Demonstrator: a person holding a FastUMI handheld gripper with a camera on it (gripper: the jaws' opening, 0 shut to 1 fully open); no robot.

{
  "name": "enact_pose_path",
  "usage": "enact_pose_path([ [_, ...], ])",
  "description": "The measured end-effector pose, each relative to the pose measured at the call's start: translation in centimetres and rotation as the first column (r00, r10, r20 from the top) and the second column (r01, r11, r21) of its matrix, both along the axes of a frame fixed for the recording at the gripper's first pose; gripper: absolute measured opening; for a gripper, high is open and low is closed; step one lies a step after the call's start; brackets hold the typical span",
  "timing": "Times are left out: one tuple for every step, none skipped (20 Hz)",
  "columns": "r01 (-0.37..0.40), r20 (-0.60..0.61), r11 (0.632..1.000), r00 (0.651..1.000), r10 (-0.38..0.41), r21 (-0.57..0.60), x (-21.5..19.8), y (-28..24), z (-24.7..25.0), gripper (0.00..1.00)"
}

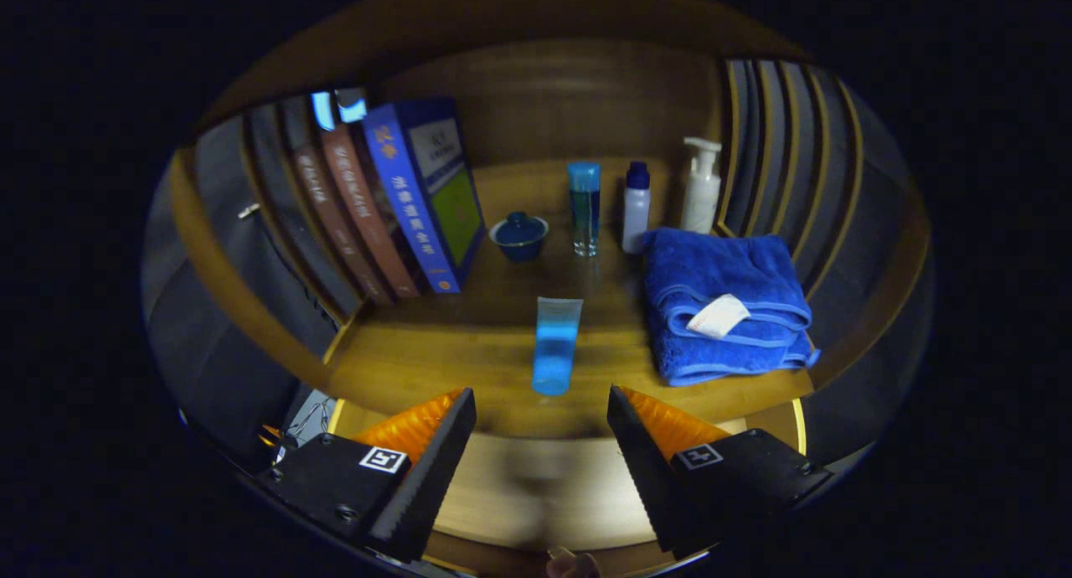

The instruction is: Pull open the drawer, take out the items inside it, and place them on the countertop above the cabinet.

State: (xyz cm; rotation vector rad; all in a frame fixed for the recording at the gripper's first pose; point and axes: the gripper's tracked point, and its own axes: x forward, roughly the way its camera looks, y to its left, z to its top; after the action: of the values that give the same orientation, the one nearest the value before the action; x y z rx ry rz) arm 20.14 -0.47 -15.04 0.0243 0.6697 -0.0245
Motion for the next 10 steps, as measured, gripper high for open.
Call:
enact_pose_path([
  [0.005,0.037,1.000,0.999,-0.005,-0.003,-1.6,0.0,0.7,1.00],
  [0.006,0.068,1.000,0.998,-0.006,-0.004,-3.2,-0.1,1.1,1.00],
  [0.005,0.092,1.000,0.996,-0.005,-0.003,-4.8,0.0,1.4,1.00],
  [0.007,0.115,1.000,0.993,-0.007,0.003,-6.3,0.0,1.7,1.00],
  [0.008,0.140,1.000,0.990,-0.010,0.012,-7.8,0.0,2.0,1.00],
  [0.015,0.164,1.000,0.986,-0.017,0.018,-9.2,-0.1,2.2,1.00],
  [0.020,0.188,1.000,0.982,-0.024,0.023,-10.9,-0.4,2.4,1.00],
  [0.023,0.207,0.999,0.978,-0.028,0.027,-12.3,-0.6,2.4,1.00],
  [0.022,0.224,0.999,0.974,-0.028,0.031,-13.6,-0.6,2.3,1.00],
  [0.023,0.242,0.999,0.970,-0.030,0.034,-14.7,-0.7,2.1,1.00],
])
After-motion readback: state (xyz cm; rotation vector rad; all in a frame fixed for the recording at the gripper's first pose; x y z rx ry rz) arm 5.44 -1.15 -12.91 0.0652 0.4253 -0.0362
